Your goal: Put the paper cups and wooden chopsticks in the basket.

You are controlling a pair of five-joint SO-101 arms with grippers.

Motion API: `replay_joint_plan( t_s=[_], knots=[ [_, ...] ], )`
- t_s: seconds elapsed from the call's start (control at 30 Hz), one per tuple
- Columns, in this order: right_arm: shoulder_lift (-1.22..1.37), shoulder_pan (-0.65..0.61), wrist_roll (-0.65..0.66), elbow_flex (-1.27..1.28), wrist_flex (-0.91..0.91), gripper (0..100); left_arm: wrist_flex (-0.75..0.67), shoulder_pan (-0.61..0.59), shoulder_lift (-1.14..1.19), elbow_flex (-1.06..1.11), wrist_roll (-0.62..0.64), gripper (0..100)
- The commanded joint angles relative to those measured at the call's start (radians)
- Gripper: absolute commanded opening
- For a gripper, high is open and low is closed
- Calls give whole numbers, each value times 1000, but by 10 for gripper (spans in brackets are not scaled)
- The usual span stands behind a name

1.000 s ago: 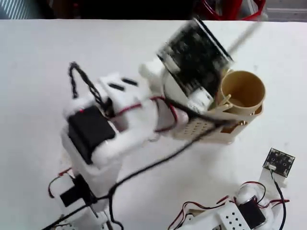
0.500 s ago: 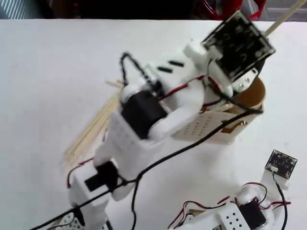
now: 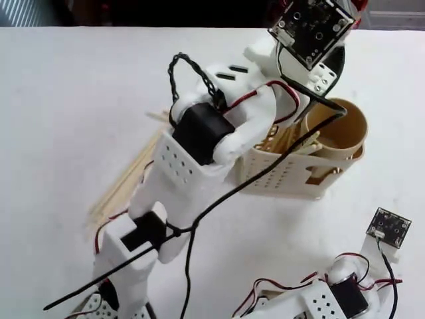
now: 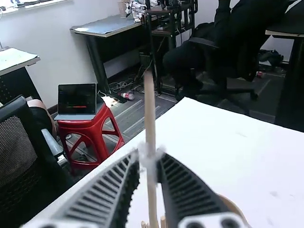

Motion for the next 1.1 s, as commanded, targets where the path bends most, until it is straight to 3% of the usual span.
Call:
replay_joint_plan(
  t_s=[0.0, 0.13, 0.23, 0.37, 0.43, 0.57, 0.67, 0.83, 0.97, 1.07],
  knots=[
    [-1, 7, 8, 9, -1, 38, 3, -13, -8, -35, 14, 80],
    [-1, 7, 8, 9, -1, 38, 41, -36, -15, -44, 8, 80],
    [-1, 7, 8, 9, -1, 38, 222, -79, -62, -120, 3, 80],
    [-1, 7, 8, 9, -1, 38, 506, -193, -162, -216, -114, 80],
    [-1, 5, 8, 9, -1, 38, 539, -308, -214, -166, -121, 80],
    [-1, 7, 8, 9, -1, 38, 534, -595, -363, 170, -130, 83],
    [-1, 7, 8, 9, -1, 38, 534, -700, -493, 542, -258, 84],
    [-1, 7, 8, 9, -1, 38, 502, -711, -719, 1152, -468, 84],
    [-1, 7, 8, 9, -1, 38, 287, -739, -782, 1488, -473, 85],
    [-1, 7, 8, 9, -1, 38, 77, -743, -776, 1711, -473, 148]
  ],
)
